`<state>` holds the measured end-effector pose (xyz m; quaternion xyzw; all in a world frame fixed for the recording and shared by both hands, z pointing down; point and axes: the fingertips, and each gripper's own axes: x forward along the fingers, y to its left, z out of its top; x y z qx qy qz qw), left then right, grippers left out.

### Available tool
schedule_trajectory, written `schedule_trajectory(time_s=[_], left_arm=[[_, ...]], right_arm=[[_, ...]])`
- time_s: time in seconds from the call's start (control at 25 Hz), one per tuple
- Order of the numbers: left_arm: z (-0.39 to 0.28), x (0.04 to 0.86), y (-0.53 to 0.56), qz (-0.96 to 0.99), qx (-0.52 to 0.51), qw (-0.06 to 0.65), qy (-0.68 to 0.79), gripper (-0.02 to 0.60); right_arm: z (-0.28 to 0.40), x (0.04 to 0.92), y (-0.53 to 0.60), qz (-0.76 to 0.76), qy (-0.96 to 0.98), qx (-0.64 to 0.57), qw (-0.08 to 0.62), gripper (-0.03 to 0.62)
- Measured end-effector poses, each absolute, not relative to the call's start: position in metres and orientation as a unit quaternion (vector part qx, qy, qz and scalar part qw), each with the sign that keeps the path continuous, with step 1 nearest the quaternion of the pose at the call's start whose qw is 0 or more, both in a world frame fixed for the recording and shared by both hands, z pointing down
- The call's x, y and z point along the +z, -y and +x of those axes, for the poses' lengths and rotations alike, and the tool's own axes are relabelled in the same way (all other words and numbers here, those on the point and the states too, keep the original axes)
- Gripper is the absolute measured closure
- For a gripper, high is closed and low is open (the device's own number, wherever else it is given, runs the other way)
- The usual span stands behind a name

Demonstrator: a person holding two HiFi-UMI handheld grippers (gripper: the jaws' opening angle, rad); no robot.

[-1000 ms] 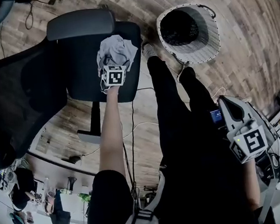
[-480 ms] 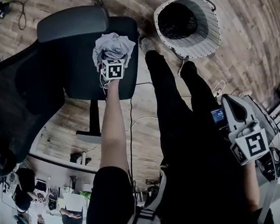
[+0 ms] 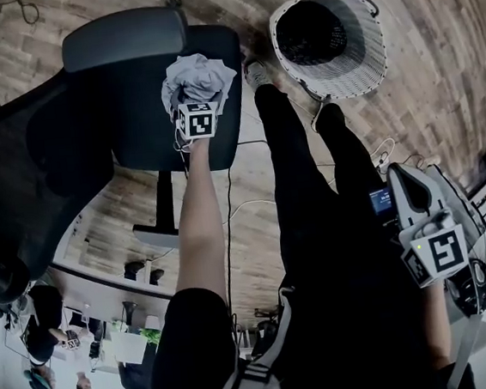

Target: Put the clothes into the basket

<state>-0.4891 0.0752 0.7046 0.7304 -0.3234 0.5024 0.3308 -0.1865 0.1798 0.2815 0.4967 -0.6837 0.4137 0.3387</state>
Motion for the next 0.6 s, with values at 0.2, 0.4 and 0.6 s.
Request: schedule_trajectory(time_s=[0.2, 0.4, 0.6], left_arm=[[-0.486, 0.698, -0.076, 0.733, 0.502, 0.327, 0.324, 0.253], [-0.48, 0.691, -0.079, 0.726, 0.503, 0.344, 0.32, 0.429], [-0.471, 0.669, -0.09, 0.724, 0.502, 0.355, 0.311, 0.445]], right_arm=[[-0.184, 0.281, -0.185, 0.497, 0.685, 0.413, 0.337, 0.577], [-0.185, 0.273, -0.177, 0.505, 0.69, 0.42, 0.304, 0.577], [-0.182, 0.256, -0.168, 0.514, 0.706, 0.393, 0.288, 0.577]])
